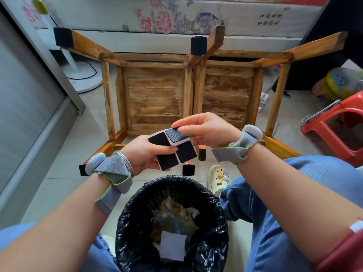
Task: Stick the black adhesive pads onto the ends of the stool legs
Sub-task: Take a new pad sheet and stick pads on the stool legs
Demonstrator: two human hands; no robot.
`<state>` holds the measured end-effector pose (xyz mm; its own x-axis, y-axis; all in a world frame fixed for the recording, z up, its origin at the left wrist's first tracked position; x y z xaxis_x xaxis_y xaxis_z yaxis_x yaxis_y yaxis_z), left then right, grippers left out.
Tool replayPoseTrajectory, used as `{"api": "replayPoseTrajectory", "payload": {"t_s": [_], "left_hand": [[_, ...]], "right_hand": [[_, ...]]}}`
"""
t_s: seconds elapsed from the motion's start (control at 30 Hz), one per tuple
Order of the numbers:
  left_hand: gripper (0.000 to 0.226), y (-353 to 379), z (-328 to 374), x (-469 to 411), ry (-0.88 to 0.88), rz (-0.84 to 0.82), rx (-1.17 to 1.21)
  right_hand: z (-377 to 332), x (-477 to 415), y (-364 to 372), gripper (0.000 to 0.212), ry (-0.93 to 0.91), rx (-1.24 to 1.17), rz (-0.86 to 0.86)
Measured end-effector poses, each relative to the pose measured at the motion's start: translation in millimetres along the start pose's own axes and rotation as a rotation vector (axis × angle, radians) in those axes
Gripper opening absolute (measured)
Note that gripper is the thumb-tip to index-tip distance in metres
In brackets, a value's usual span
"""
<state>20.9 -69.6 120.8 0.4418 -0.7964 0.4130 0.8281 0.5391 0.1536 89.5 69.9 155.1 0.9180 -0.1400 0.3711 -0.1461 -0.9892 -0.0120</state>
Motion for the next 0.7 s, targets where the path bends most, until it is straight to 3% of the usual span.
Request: {"api": "replayPoseTrajectory", "payload": {"t_s": [0.1, 0.17, 0.23, 0.37, 0.5, 0.57, 0.7], "left_hand": [[0.045, -2.6, 1.3, -0.4, 0.000, 0.023, 0.027], [0.046, -2.6, 1.3, -0.8, 0.000, 0.026, 0.034], [0.045, -1.6, 0.4, -0.6, -0.008, 0.028, 0.034], [0.037, 2.3, -4.5, -1.8, -0.046, 0.020, 0.021], [0.036, 0.0, -8.1, -4.1, -0.072, 0.060, 0.036], [0.034, -3.3, -8.8, -4.8, -0.076, 0.093, 0.045], [0.035, -8.9, -11.3, -5.5, -0.076, 0.143, 0.051]], "right_hand": [[-5.1, 5.2, 2.9, 0.032, -0.047, 0.058, -0.062], [-8.8, 6.8, 2.7, 0.031, -0.091, 0.119, -0.027], [-11.7, 8.1, 2.0, 0.014, -0.124, 0.148, 0.056], [-5.4, 3.5, -10.1, 0.035, -0.107, 0.032, 0.296], [4.4, 3.7, -36.6, 0.021, -0.140, -0.110, 0.504], [15.8, 4.2, -50.4, 0.024, -0.082, -0.071, 0.573], [45.7, 0.1, -52.8, 0.025, 0.102, -0.131, 0.542]]}}
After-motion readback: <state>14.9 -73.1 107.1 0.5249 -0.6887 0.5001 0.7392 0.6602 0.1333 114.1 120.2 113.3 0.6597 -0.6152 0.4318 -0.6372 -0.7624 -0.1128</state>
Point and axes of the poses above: each hand's wrist, its own x-axis away from the middle knuckle, its own y-axis out of the palm, z = x × y, the point moved 5 cm from there along -x, towards the middle knuckle, and after that the axes turned 4 degrees about y, right-handed, at the moved point
